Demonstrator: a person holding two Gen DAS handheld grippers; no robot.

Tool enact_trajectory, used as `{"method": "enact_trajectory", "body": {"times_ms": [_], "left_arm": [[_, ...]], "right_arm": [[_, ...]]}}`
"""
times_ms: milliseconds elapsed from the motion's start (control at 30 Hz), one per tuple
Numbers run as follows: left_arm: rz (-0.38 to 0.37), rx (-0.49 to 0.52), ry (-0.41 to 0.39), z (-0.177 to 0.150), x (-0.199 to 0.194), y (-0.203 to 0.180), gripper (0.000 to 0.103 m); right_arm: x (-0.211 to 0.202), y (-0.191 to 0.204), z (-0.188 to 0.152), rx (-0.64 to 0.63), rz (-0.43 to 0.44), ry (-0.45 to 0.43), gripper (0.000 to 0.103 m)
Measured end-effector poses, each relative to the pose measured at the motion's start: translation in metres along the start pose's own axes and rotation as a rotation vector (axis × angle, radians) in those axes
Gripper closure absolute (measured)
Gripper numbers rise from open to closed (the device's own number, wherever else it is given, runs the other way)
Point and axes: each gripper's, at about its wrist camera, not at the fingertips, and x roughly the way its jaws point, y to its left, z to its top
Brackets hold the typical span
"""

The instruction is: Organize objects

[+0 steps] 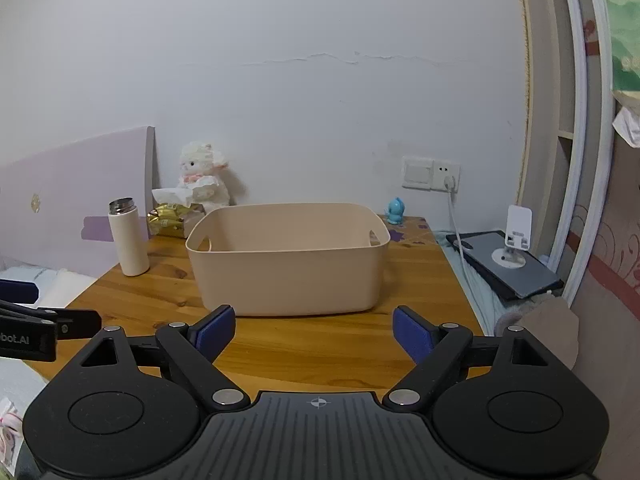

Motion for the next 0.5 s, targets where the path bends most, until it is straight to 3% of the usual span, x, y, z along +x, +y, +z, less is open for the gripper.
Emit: {"method": "enact_trajectory", "body": {"times_ms": [200, 500], "left_arm": [[0.02, 0.03, 0.011, 0.0, -0.002, 0.004, 0.006], [0.025, -0.01, 0.023, 0.0, -0.002, 0.019, 0.005]], "right_arm": [[0.004, -0.001, -0.004, 0.034, 0.013, 0.0, 0.015], [0.007, 0.002, -0.004, 0.026, 0.012, 0.002, 0.015]]}}
